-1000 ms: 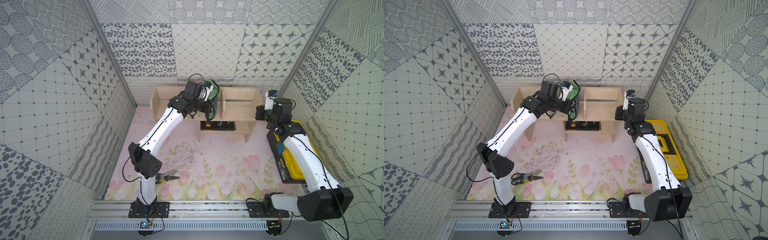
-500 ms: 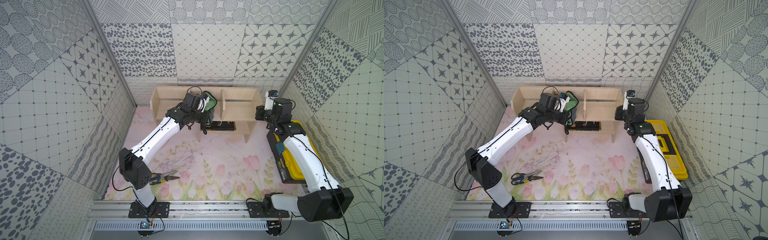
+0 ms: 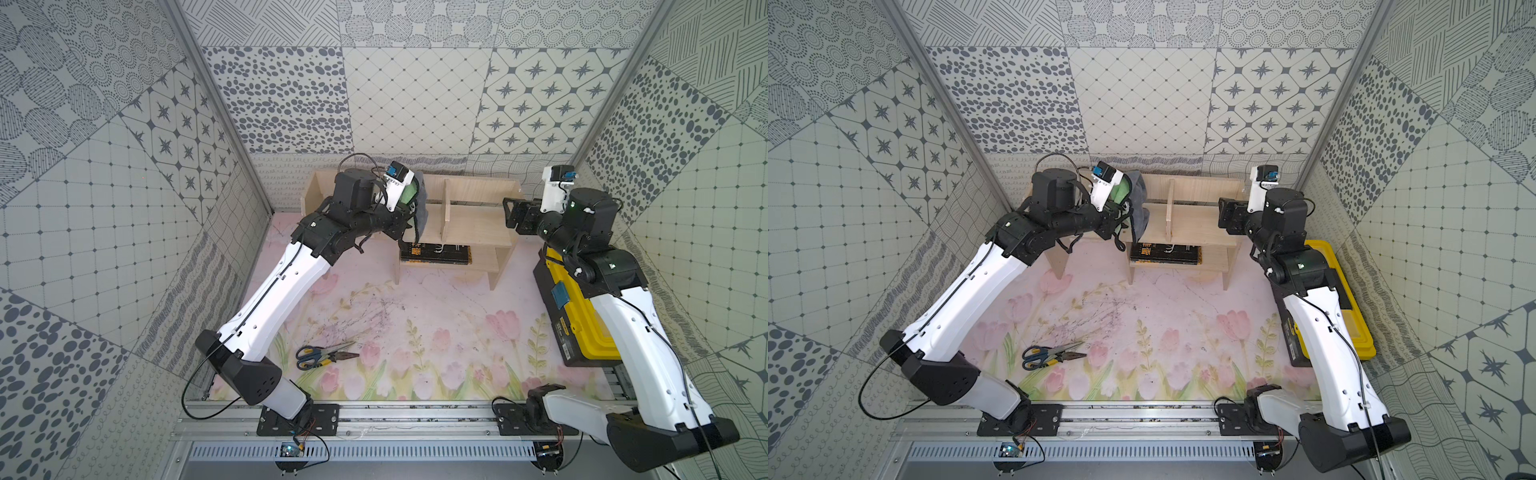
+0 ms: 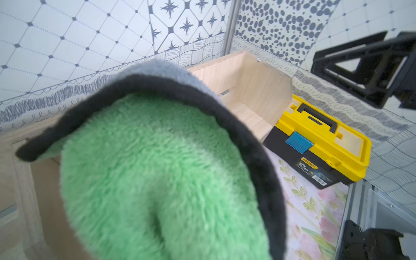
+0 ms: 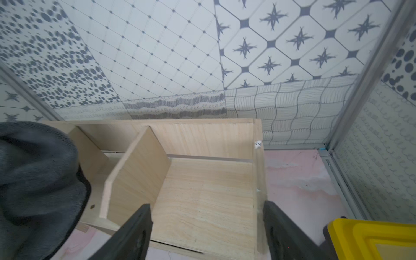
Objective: Wipe the bookshelf clean with a cloth
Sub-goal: Adjust the cleaning item.
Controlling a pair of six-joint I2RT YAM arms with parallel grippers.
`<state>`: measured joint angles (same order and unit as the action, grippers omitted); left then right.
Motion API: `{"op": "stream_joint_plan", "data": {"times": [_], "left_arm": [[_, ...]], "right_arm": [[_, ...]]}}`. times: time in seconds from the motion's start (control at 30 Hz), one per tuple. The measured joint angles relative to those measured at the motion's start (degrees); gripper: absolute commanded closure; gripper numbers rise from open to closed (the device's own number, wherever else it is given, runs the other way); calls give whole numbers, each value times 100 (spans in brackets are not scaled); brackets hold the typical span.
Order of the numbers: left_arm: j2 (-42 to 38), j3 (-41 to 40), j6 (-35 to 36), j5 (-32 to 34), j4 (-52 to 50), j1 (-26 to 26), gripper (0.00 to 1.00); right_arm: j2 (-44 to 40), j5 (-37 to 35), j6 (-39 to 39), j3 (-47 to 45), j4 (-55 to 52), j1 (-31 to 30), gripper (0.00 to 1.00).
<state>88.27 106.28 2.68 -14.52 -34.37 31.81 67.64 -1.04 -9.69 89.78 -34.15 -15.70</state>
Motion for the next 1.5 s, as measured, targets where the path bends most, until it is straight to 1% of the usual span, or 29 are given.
{"op": "stream_joint_plan", "data": {"times": [0.07, 0.17, 0.2, 0.37, 0.47, 0.57, 0.67, 0.73, 0.83, 0.9, 0.93, 0.97, 1.03, 1.07, 1.13, 1.17, 1.2, 1.23, 1.33, 1.37, 1.4, 1.43, 1.5], "left_arm": [[-160, -131, 179, -455, -55, 0, 100], [-271, -208, 326, -1335, -155, -20, 100], [-289, -216, 348, -1709, -179, -44, 100], [-415, -326, 278, -3139, -164, -212, 100], [-490, -446, 48, -3869, 81, -387, 100], [-522, -575, -238, -4474, 426, -533, 100], [-520, -634, -468, -4828, 686, -601, 100], [-507, -647, -619, -5003, 852, -638, 100], [-463, -673, -870, -5239, 1130, -669, 100], [-444, -710, -999, -5331, 1263, -678, 100], [-437, -728, -1047, -5388, 1331, -680, 100], [-433, -741, -1108, -5436, 1392, -682, 100], [-433, -756, -1180, -5508, 1482, -686, 100], [-433, -758, -1209, -5539, 1534, -688, 100], [-433, -774, -1263, -5523, 1606, -713, 100], [-435, -785, -1292, -5510, 1622, -726, 99], [-448, -800, -1300, -5466, 1655, -741, 83], [-468, -828, -1292, -5414, 1707, -767, 71], [-608, -992, -1329, -5123, 1832, -876, 48], [-675, -1058, -1335, -4903, 1864, -940, 41], [-754, -1121, -1327, -4553, 1880, -1019, 38], [-802, -1147, -1362, -4260, 1875, -1071, 35], [-894, -1158, -1373, -3381, 1862, -1217, 31]], "right_arm": [[50, 291, 111, 291, -39, -280, 16], [155, 1268, 175, 627, -76, -535, 15], [201, 1648, 162, 704, -81, -568, 14], [378, 3383, -105, 758, 96, -621, 11], [409, 4133, -315, 667, 293, -706, 9], [409, 4662, -433, 562, 442, -894, 9], [409, 4988, -503, 476, 503, -1080, 8], [433, 5077, -503, 450, 509, -1213, 9], [520, 5121, -490, 437, 525, -1416, 13], [570, 5101, -481, 407, 520, -1519, 19], [603, 5088, -472, 393, 520, -1561, 24], [638, 5069, -479, 387, 511, -1593, 34], [686, 5016, -452, 380, 501, -1617, 59], [697, 4979, -474, 378, 485, -1617, 69], [693, 4944, -455, 382, 490, -1622, 93], [675, 4898, -472, 387, 479, -1624, 100], [662, 4843, -472, 385, 479, -1624, 100], [654, 4780, -481, 382, 479, -1628, 100], [623, 4284, -487, 317, 531, -1635, 100], [621, 4072, -503, 306, 529, -1589, 100], [623, 3866, -538, 306, 533, -1493, 100], [627, 3672, -603, 310, 540, -1368, 100], [688, 3274, -769, 358, 560, -1021, 100]]}}
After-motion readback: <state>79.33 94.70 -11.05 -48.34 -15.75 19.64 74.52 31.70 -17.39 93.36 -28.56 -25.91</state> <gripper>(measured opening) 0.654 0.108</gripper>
